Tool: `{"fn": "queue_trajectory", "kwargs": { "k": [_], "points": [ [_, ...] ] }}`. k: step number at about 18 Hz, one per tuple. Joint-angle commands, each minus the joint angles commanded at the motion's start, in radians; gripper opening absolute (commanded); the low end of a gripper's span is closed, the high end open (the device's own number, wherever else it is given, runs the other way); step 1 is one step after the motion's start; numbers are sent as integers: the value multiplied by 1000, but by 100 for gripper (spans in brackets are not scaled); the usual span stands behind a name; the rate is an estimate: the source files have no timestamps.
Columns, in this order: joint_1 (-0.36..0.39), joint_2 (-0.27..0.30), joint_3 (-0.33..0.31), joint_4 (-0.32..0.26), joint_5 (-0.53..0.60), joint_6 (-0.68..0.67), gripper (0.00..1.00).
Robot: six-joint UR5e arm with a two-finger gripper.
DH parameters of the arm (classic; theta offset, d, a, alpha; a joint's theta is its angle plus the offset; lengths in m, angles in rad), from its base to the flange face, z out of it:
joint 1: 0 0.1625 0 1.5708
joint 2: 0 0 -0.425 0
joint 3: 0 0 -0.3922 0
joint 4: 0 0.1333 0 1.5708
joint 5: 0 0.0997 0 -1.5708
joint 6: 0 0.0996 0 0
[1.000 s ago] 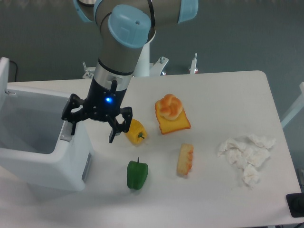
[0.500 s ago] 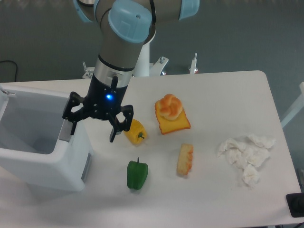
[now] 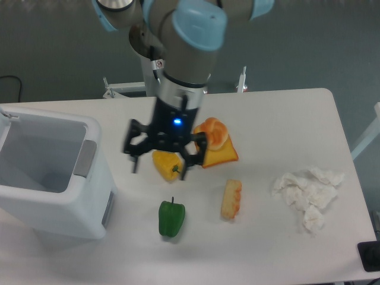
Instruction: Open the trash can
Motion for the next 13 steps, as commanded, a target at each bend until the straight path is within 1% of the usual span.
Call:
{"fn": "queue_trajectory", "kwargs": {
  "k": [2, 4, 5, 8, 11, 13],
  "points": [
    [14, -54, 0, 3, 69, 129, 100],
    [35, -91, 2, 0, 164, 271, 100],
    [41, -100, 3, -2, 184, 331, 100],
    [84, -120, 5, -2, 189, 468, 100],
    [117, -157, 11, 0, 201, 600, 100],
    [138, -184, 31, -3, 264, 709, 100]
  ]
}}
